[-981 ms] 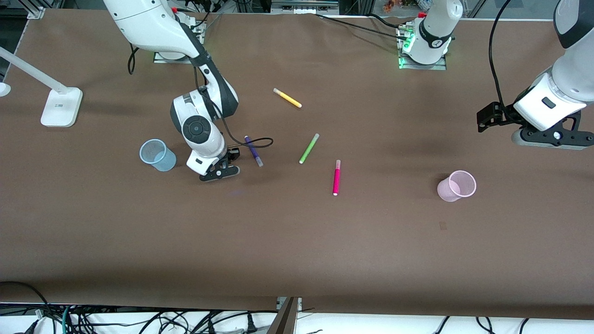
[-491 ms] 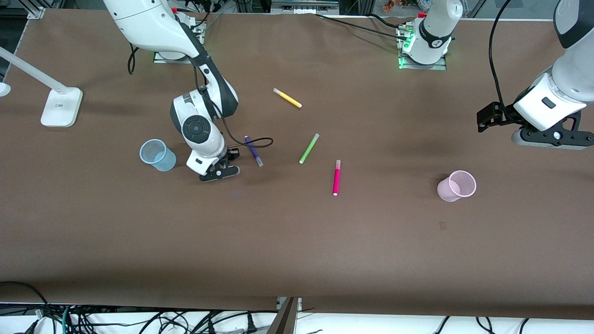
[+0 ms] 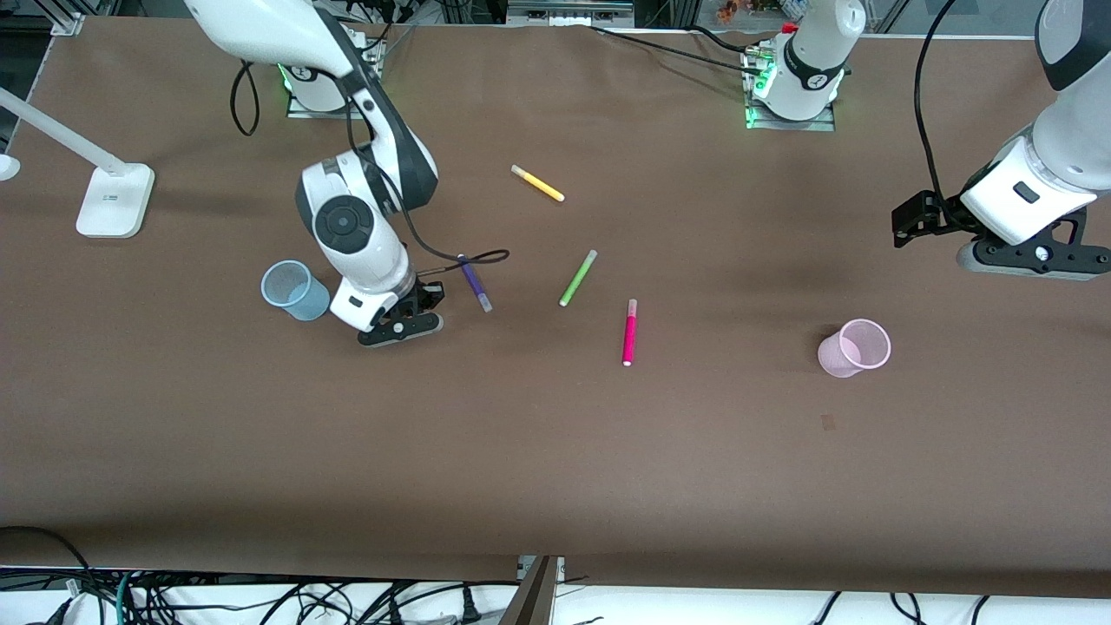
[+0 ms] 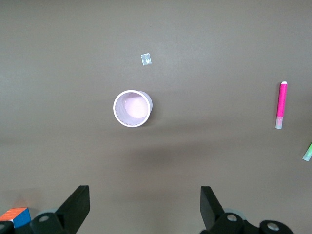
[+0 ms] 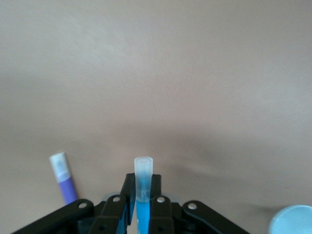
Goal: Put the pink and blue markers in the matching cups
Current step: 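Lift the blue marker toward the blue cup while the left gripper reaches out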
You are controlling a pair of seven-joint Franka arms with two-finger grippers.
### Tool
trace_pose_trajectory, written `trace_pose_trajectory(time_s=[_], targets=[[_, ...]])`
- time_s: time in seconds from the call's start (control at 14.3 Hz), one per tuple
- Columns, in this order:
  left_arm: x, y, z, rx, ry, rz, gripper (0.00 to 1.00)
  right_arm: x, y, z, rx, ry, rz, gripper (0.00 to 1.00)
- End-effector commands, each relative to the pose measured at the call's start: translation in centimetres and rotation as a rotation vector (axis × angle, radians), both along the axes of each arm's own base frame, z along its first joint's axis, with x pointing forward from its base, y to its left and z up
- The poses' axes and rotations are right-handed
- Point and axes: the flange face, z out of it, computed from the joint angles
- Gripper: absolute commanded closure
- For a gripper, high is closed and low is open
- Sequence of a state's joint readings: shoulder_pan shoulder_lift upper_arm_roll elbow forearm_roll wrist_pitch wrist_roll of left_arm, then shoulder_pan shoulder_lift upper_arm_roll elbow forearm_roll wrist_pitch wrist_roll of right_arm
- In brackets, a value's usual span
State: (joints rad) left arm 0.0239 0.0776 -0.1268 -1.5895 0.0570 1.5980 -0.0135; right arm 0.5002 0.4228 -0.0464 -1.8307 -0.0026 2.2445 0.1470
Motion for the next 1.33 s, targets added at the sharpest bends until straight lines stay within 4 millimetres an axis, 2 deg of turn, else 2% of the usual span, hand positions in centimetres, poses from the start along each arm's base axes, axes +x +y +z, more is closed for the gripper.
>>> trace_pose_trajectory(time_s=[0.0, 0.21, 0.49, 0.63, 1.05, 1.19, 1.26], targets=[[0.0, -0.1, 0.3, -0.021, -0.006, 0.005, 0.0, 1.4, -0.7, 5.4, -0.011, 0.037, 0.124, 1.0], [0.0, -0.1, 0.3, -0.021, -0.006, 0.005, 0.0, 1.8, -3.6, 8.7, -0.015, 0.067, 0.317, 1.0], [0.0, -0.1, 0.3, -0.021, -0.006, 0.005, 0.0, 2.8, -9.4, 10.0, 0.068, 0.121, 0.557, 1.0], [0.0, -0.1, 0.3, -0.021, -0.006, 0.005, 0.0, 3.1, -11.8, 10.1, 0.11, 0.136, 0.667, 1.0], [0.0, -0.2, 0.3, -0.021, -0.006, 0.004, 0.0, 3.3, -16.7, 9.6, 0.324, 0.112, 0.922, 1.0], [-0.1, -0.8, 0.2, -0.02, -0.001, -0.007, 0.0, 3.4, -18.3, 9.1, 0.404, 0.095, 0.978, 1.0], [-0.2, -1.4, -0.2, -0.02, 0.008, -0.016, 0.0, 3.4, -19.9, 8.5, 0.448, 0.082, 1.01, 1.0]])
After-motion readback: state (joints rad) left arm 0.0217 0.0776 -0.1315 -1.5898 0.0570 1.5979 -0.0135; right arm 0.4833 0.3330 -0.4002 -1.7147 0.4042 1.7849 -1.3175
